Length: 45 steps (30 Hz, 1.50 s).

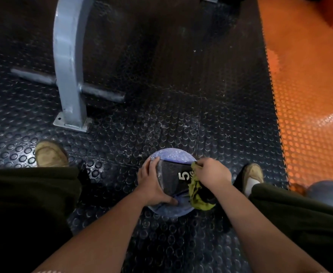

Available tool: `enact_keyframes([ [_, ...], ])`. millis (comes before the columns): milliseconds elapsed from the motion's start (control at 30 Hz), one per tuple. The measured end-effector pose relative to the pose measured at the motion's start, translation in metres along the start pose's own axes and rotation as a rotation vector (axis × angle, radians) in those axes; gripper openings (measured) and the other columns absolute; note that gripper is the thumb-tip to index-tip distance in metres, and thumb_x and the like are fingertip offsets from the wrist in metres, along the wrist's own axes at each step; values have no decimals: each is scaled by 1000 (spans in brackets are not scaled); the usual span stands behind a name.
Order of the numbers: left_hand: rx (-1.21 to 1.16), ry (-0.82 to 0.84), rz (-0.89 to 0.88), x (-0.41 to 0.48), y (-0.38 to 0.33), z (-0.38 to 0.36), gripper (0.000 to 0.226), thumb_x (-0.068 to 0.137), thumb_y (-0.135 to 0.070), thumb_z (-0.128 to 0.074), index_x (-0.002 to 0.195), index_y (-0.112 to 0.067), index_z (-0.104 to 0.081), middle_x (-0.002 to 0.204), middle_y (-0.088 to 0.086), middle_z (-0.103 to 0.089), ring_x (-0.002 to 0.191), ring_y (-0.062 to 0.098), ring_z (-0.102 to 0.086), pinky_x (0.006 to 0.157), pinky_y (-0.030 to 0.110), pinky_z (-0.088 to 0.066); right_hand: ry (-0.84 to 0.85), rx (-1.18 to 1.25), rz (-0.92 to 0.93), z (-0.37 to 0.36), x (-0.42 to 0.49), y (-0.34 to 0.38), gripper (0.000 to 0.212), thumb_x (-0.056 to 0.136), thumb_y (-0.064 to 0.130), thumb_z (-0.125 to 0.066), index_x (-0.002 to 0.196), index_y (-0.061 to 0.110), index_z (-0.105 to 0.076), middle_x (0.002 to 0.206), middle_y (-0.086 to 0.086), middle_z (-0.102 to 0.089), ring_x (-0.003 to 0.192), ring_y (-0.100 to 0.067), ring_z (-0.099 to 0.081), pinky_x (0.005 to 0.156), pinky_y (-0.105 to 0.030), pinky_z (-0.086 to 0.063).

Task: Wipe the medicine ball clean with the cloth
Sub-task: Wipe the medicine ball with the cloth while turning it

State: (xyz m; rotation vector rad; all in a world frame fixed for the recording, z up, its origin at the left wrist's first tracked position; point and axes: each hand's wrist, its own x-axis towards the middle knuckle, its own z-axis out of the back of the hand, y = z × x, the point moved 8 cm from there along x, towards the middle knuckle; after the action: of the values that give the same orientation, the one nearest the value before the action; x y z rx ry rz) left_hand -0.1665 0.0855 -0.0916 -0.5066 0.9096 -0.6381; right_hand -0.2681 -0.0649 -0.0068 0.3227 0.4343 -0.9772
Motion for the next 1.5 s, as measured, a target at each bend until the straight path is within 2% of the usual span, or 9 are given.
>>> enact_keyframes([
  [367,-32,-44,-33,3,0,3,149,34,-59,-82,152,-23,1,158,4,11,146,29,1,120,40,-12,-90,-152,301,-7,-16,68,28,95,17,-44,118,20,-60,115,-7,-55,93,-27,-60,63,-30,-39],
  [467,-43,-35,-17,1,1,3,144,46,-43,-95,150,-32,4,155,-6,13,146,24,3,121,41,-12,-82,-14,128,-5,-6,26,28,95,24,-45,116,24,-62,110,-6,-61,96,-27,-61,67,-30,-41],
  [567,-28,-24,-26,0,-1,1,144,46,-44,-95,150,-34,5,154,-10,15,146,24,7,121,46,-11,-5,211,-104,-8,1,-13,24,92,27,-48,104,27,-68,99,-2,-67,88,-25,-60,68,-28,-42],
  [700,-35,-31,6,4,1,1,143,47,-43,-95,150,-33,4,155,-8,14,146,23,5,121,46,-11,13,282,-142,-11,4,-7,21,91,23,-49,98,23,-68,91,-2,-66,77,-22,-55,65,-26,-41],
  [833,-67,-140,17,11,-2,2,126,60,-27,-89,153,-24,-4,158,5,7,146,29,-2,120,40,-11,-92,159,3,-14,-20,26,23,91,21,-45,102,21,-66,100,-5,-65,88,-25,-62,65,-27,-41],
  [967,-98,-145,36,16,-2,3,121,56,-36,-79,153,-22,-9,158,8,0,145,30,-8,120,37,-10,-129,30,225,-26,-50,58,24,95,20,-42,110,17,-59,111,-8,-57,95,-29,-61,63,-30,-36],
  [1100,-110,-114,11,14,5,3,125,59,-24,-90,153,-26,-7,158,4,3,146,26,-5,120,36,-9,-83,-6,325,-34,-56,63,24,95,21,-42,113,16,-58,112,-9,-55,95,-32,-60,64,-33,-40],
  [1367,-69,-76,3,6,2,4,137,51,-36,-93,151,-32,1,155,-5,10,146,24,2,121,42,-12,-196,121,18,-21,-37,13,30,98,35,-41,119,19,-57,111,-5,-62,97,-27,-62,69,-30,-44],
  [1500,-45,-24,-10,4,2,2,142,48,-43,-95,149,-35,5,154,-9,15,145,24,6,121,46,-12,-21,213,-155,-15,-4,-17,23,94,29,-45,103,19,-64,99,-7,-67,87,-28,-61,71,-29,-45],
])
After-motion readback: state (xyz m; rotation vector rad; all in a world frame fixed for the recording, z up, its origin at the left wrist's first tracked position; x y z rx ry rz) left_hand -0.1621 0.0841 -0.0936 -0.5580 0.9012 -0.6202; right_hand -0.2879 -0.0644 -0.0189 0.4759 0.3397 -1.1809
